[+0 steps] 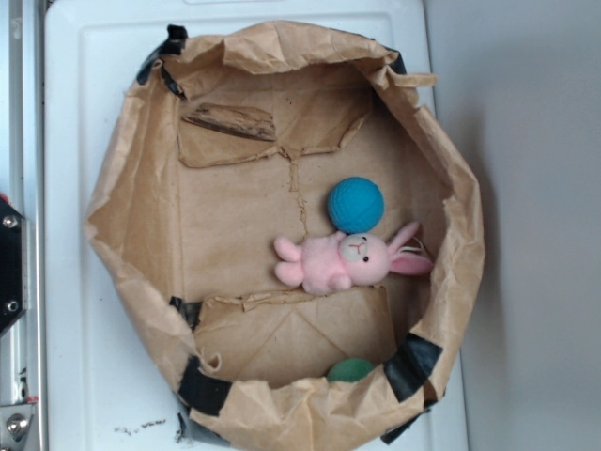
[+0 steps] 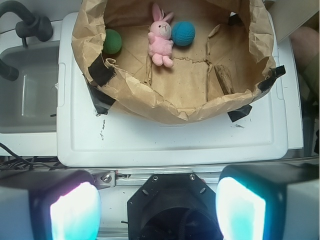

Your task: Grab the green ball.

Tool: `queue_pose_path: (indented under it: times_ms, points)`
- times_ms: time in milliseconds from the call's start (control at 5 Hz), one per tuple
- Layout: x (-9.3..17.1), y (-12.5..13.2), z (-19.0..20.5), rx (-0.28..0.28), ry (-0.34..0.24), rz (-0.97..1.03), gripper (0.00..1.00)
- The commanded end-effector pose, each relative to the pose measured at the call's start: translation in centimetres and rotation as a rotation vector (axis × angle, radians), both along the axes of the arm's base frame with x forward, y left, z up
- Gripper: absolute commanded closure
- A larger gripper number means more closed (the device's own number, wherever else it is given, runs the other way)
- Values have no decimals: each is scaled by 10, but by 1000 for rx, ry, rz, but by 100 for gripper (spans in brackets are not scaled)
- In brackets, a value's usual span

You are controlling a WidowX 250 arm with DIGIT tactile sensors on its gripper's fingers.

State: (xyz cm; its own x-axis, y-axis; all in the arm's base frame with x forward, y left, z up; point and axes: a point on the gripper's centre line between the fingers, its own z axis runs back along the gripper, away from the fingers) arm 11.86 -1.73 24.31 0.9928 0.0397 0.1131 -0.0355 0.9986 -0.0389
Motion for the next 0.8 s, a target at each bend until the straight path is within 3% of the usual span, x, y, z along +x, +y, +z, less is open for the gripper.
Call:
queue_pose_path:
  times_ms: [0, 200, 400, 600]
  points:
    - [0, 0, 0, 0, 0, 0, 0]
    - [45, -8, -29, 32, -84, -13, 0]
    - [94, -10, -56, 83, -88, 18, 0]
    - [113, -7, -64, 53, -78, -4, 0]
